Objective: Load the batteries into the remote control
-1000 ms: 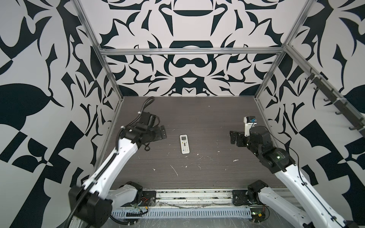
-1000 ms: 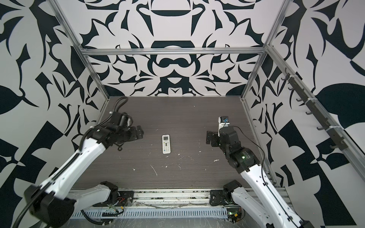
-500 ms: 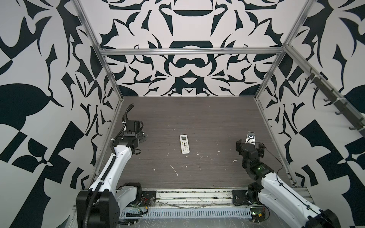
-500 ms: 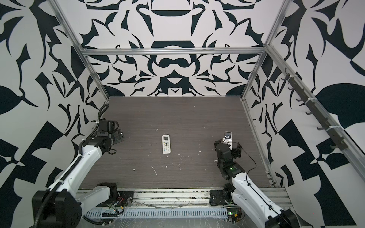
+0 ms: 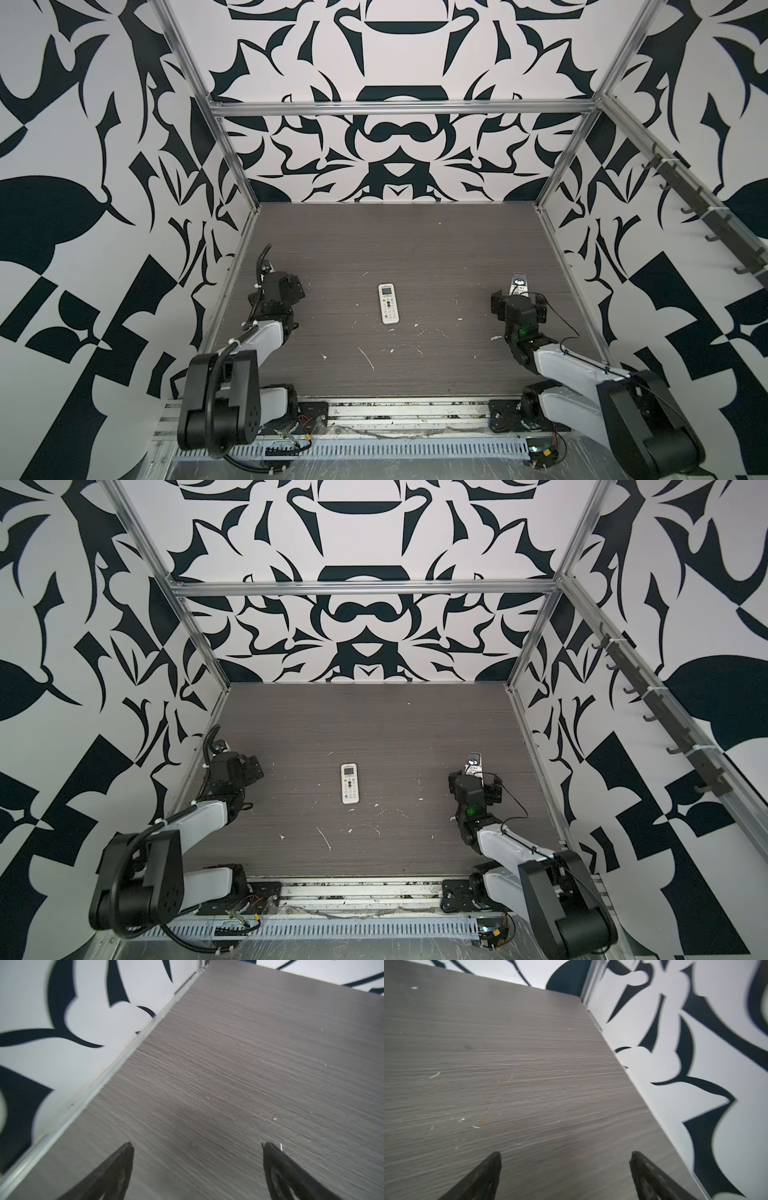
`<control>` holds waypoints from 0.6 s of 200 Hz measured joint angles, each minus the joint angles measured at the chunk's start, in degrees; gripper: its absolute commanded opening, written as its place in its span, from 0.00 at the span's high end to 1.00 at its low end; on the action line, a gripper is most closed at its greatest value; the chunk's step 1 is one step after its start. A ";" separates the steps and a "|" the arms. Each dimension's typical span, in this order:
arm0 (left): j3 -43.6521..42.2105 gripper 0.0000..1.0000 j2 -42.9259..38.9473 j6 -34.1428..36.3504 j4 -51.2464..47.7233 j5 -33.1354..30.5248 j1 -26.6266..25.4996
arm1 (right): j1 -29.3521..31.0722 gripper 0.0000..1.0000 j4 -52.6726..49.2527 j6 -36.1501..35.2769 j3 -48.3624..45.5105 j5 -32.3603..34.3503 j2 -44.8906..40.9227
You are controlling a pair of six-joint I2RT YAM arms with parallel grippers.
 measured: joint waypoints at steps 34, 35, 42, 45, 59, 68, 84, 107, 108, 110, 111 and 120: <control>-0.63 0.01 5.27 2.19 12.00 2.75 0.09 | -1.60 0.00 5.95 -0.87 3.39 -3.26 7.50; -0.63 0.01 5.40 2.23 12.31 2.80 0.09 | -1.64 0.00 6.08 -0.87 3.45 -3.30 7.65; -0.63 0.01 6.73 2.62 14.86 3.21 0.20 | -2.01 0.00 7.23 -0.94 4.26 -3.67 9.31; -0.63 0.01 7.28 2.69 15.85 3.37 0.24 | -2.16 0.00 7.74 -0.92 4.68 -3.80 10.01; -0.63 0.01 10.21 3.45 19.52 4.39 0.28 | -2.64 0.00 9.81 -0.72 6.14 -4.20 13.07; -0.63 0.01 11.80 3.74 21.18 5.16 0.28 | -2.78 0.00 11.98 -0.57 6.80 -4.31 15.45; -0.66 0.01 13.00 4.11 22.93 6.19 0.31 | -2.91 0.00 14.58 -0.37 7.30 -4.52 19.04; -0.68 0.01 13.09 4.55 25.40 6.82 0.31 | -3.48 0.00 15.54 0.04 7.89 -5.62 21.99; -0.68 0.01 13.09 4.55 25.46 6.82 0.31 | -3.50 0.00 15.63 0.09 7.89 -5.62 22.05; -0.68 0.01 13.11 4.55 25.66 6.86 0.31 | -3.52 0.00 15.89 0.24 7.89 -5.64 22.21; -0.68 0.01 13.11 4.57 25.70 6.86 0.31 | -3.52 0.00 16.04 0.31 7.89 -5.64 22.27; -0.68 0.01 13.16 4.68 26.27 6.97 0.31 | -3.89 0.00 17.77 0.35 7.82 -5.77 23.08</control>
